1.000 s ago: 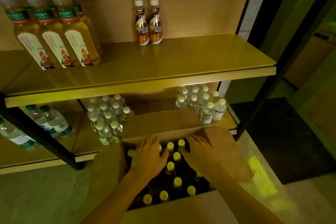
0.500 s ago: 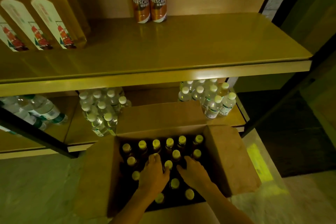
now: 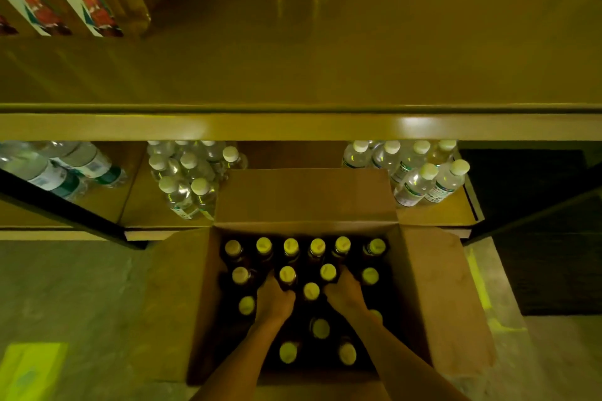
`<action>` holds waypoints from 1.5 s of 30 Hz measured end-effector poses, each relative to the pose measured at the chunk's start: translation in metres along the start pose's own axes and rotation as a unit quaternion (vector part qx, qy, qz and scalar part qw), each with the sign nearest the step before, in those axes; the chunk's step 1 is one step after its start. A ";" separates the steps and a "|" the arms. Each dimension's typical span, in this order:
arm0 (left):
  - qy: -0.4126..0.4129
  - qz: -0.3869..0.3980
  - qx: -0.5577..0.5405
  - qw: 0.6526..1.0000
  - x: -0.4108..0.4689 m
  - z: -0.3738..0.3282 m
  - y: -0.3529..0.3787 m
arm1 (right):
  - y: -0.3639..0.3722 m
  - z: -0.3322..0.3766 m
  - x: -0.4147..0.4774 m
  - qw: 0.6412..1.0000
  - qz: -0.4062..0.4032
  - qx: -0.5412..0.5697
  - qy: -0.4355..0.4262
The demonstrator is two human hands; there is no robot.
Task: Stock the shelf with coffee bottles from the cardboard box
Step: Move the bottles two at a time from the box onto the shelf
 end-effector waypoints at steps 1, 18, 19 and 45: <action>-0.011 0.003 -0.003 1.000 0.003 0.001 0.003 | 0.000 -0.001 0.003 1.000 -0.012 0.006 0.003; 0.068 0.001 -0.019 0.998 -0.007 -0.027 -0.020 | -0.016 0.012 -0.032 0.995 -0.031 0.038 -0.086; 0.080 -0.003 -0.030 0.996 -0.013 -0.033 -0.027 | -0.023 0.016 -0.037 0.994 -0.033 0.044 -0.098; 0.469 -0.115 -0.236 0.843 -0.214 -0.300 -0.291 | -0.286 0.268 -0.255 0.853 -0.164 0.251 -0.428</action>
Point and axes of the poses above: each hand's wrist, its own x-axis towards the middle knuckle, its own y-axis out of the palm, z = x × y, the point moved 9 cm from there along x, towards the middle knuckle, and after that the axes turned 10 degrees about -z, right-handed, at the moved point
